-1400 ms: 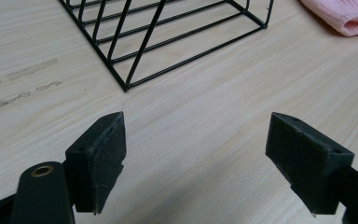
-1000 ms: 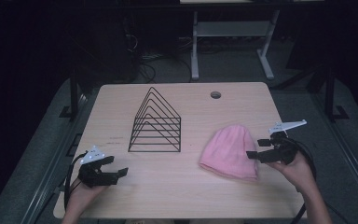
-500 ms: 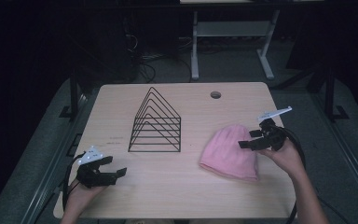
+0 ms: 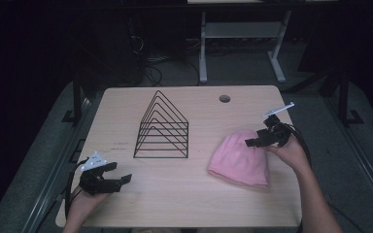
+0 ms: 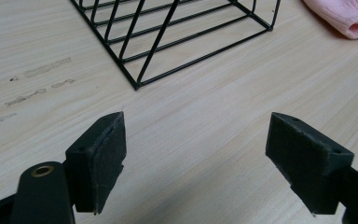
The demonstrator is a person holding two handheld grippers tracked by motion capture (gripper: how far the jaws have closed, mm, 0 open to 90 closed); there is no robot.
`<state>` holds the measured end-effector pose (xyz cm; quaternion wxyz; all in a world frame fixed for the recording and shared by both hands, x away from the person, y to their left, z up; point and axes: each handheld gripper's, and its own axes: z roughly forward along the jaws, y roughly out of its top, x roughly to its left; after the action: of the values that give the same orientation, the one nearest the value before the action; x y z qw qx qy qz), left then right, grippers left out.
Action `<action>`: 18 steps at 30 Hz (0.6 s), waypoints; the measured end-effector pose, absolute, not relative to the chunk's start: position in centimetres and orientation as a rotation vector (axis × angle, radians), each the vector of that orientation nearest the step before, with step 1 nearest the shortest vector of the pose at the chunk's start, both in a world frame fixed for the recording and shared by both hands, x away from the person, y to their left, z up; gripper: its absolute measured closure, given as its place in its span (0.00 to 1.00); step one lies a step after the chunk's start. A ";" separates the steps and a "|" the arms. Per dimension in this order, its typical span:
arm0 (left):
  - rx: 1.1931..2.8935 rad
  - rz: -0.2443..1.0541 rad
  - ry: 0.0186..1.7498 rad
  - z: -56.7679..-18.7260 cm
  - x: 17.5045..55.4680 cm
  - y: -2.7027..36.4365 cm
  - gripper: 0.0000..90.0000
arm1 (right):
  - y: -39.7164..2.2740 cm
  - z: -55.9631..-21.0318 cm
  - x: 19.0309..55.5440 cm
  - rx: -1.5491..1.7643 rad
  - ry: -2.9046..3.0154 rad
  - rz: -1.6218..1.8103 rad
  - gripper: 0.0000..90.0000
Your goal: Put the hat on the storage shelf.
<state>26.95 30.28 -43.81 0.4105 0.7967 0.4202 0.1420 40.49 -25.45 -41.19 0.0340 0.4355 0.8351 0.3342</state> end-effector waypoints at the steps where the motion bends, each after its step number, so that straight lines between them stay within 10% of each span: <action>1: 2.008 0.358 1.057 -43.8 26.9 30.3 0.22 | -25.4 -41.4 40.8 1.337 2.568 1.028 0.24; 18: 2.019 0.359 1.046 -43.9 26.9 30.3 0.22 | -25.4 -42.8 43.9 1.451 2.553 0.948 0.27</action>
<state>26.88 30.25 -43.90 0.4076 0.8008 0.4151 0.1425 43.90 -25.40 -42.81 0.0278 0.4701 0.8270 0.3069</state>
